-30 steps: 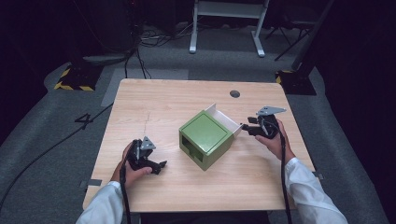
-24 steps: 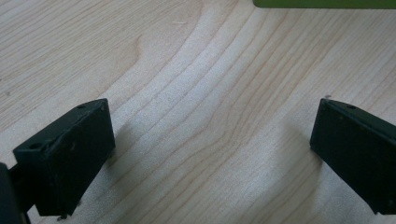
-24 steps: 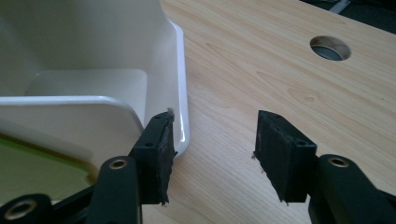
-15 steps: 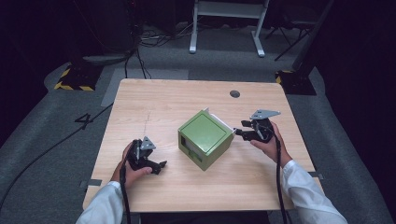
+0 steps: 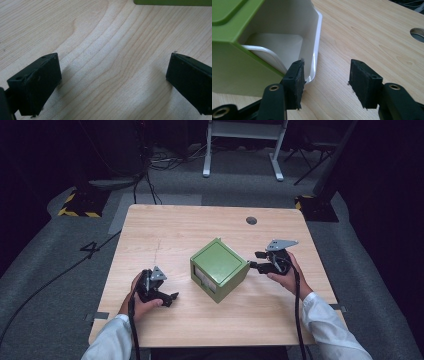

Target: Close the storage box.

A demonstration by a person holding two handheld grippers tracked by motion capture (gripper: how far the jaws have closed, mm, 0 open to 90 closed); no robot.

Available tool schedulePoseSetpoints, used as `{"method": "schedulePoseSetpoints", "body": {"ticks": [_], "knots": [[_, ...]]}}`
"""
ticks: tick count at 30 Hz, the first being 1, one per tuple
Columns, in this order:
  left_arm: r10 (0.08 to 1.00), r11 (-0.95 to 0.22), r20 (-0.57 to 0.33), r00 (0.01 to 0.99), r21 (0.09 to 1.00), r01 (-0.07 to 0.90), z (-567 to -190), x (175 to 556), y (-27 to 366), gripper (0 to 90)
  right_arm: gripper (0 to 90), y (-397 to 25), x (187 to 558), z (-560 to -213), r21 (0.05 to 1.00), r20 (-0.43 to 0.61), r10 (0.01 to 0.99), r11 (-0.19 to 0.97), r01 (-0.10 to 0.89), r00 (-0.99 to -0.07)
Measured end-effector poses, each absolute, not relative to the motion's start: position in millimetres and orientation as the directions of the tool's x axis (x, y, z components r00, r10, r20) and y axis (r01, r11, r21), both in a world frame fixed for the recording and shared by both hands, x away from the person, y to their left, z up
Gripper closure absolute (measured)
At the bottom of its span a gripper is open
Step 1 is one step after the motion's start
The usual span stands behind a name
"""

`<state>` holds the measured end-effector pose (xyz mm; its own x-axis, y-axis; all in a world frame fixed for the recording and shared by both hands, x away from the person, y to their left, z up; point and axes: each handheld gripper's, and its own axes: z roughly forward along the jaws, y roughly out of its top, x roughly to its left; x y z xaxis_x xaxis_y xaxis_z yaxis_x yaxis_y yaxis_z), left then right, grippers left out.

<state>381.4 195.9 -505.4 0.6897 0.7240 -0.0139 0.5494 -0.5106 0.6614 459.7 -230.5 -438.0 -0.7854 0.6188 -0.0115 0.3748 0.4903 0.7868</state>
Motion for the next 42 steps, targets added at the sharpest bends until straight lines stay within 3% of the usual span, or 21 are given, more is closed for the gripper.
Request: {"method": "schedulePoseSetpoints", "body": {"ticks": [20, 42], "knots": [[0.724, -0.510, -0.015, 0.689, 0.662, 0.550, -505, 381, 196, 0.1, 47.6, -219, 456, -440, 0.777, 0.006, 0.544, 0.526, 0.346, -0.839], [0.724, -0.510, -0.015, 0.689, 0.662, 0.550, -505, 381, 196, 0.1, 35.9, -219, 457, -435, 0.762, -0.034, 0.570, 0.546, 0.348, -0.821]]}}
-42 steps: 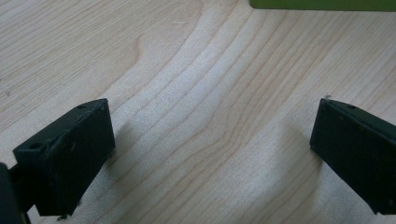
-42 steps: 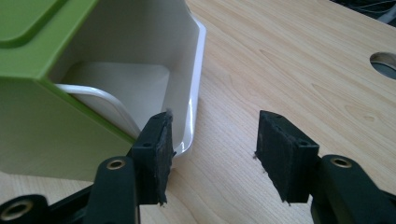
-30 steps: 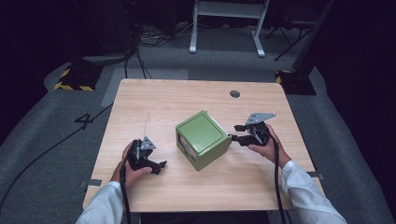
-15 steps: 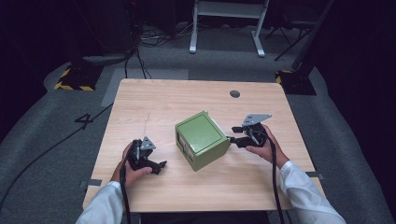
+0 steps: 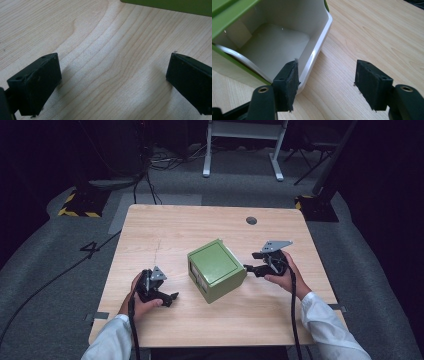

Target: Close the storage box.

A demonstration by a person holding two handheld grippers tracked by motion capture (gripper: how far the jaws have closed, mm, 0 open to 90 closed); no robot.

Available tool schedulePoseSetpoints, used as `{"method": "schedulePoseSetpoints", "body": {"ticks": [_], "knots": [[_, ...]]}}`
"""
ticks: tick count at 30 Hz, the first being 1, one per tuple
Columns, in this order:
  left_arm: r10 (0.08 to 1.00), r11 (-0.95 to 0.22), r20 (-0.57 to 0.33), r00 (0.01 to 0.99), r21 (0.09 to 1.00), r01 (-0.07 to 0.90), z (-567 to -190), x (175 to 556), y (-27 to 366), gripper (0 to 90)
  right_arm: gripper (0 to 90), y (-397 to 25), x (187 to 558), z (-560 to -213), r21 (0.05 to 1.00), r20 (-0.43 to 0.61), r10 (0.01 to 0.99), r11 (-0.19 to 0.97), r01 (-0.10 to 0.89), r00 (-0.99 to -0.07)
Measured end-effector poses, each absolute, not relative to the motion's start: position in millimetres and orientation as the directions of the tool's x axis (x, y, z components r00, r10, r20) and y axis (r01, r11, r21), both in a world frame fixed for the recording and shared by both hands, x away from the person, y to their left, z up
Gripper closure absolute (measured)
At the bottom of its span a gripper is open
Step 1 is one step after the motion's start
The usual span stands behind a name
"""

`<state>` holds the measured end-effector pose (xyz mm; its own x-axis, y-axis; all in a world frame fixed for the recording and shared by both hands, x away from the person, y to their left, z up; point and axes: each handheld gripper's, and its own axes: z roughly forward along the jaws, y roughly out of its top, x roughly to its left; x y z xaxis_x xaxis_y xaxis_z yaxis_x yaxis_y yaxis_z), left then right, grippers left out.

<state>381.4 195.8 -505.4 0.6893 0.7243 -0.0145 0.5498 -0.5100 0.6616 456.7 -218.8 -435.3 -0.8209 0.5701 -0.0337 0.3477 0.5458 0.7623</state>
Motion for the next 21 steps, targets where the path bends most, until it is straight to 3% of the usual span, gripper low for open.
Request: {"method": "schedulePoseSetpoints", "body": {"ticks": [21], "knots": [[0.727, -0.506, -0.016, 0.686, 0.664, 0.551, -506, 381, 195, 0.1, 23.1, -222, 448, -419, 0.727, -0.186, 0.581, 0.624, 0.287, -0.793]]}}
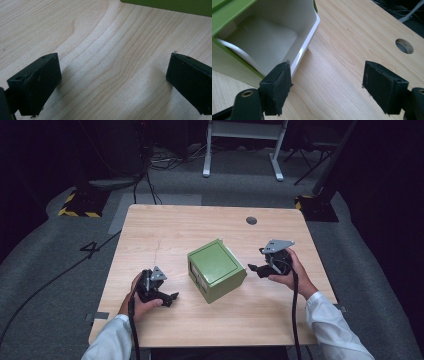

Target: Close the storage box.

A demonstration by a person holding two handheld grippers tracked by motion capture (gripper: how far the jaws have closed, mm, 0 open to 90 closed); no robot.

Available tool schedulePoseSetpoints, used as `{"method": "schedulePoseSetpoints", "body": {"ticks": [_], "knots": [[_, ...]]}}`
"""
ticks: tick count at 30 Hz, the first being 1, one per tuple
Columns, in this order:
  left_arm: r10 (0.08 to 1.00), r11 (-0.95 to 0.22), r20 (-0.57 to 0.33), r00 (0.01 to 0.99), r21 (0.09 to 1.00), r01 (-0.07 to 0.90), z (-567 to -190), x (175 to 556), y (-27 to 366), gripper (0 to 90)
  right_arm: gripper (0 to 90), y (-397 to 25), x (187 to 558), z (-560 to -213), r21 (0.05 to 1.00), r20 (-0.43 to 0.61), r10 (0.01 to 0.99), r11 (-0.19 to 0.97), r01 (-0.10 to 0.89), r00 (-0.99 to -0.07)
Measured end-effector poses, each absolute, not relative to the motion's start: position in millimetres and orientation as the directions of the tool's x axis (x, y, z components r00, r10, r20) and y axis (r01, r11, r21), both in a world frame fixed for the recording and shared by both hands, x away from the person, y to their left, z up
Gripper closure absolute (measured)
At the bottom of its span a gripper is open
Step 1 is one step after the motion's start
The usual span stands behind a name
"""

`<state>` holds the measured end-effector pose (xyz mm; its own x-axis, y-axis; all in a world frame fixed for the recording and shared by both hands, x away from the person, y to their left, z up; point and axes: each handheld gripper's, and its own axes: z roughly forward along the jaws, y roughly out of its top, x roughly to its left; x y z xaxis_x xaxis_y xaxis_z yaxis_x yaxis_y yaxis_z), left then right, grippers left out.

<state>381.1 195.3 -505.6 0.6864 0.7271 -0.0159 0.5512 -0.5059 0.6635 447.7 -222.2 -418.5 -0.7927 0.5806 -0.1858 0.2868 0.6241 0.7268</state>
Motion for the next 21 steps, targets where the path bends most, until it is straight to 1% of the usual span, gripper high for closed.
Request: {"method": "schedulePoseSetpoints", "body": {"ticks": [21], "knots": [[0.727, -0.507, -0.015, 0.687, 0.664, 0.551, -506, 381, 195, 0.2, 20.9, -250, 429, -411, 0.702, -0.213, 0.601, 0.642, 0.307, -0.770]]}}
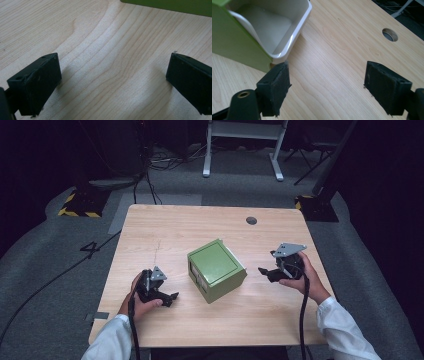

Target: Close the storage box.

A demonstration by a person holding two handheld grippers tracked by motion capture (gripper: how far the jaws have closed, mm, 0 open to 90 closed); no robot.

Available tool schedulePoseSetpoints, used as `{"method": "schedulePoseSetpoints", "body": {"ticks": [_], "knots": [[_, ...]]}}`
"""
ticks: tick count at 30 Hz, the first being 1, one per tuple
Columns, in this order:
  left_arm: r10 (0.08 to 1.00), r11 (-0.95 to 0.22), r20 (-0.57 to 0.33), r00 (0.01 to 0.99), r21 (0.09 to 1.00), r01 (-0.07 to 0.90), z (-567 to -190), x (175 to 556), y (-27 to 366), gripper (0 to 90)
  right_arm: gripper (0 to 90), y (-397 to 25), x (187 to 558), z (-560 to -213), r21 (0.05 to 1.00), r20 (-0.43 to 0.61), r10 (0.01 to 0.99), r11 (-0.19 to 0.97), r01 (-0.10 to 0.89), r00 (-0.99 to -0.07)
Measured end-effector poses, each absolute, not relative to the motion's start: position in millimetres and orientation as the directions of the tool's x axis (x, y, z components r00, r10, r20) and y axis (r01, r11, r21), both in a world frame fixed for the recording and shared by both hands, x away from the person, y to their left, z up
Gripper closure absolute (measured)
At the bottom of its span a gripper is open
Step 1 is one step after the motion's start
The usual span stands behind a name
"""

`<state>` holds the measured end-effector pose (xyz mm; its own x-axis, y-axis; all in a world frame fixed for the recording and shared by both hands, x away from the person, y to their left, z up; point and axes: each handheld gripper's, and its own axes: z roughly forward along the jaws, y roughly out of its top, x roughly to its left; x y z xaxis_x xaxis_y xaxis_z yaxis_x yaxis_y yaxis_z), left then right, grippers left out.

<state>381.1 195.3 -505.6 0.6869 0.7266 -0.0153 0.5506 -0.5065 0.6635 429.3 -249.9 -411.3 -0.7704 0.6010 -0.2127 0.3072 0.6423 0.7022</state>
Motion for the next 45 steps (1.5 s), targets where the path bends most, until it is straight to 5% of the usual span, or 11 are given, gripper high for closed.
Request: {"method": "schedulePoseSetpoints", "body": {"ticks": [27, 45], "knots": [[0.732, -0.503, -0.016, 0.681, 0.661, 0.556, -505, 380, 195, 0.1, 20.3, -310, 403, -448, 0.649, -0.212, 0.638, 0.658, 0.381, -0.740], [0.734, -0.502, -0.017, 0.679, 0.661, 0.558, -505, 379, 194, 0.1, 20.1, -368, 388, -482, 0.675, -0.091, 0.738, 0.540, 0.503, -0.669]]}}
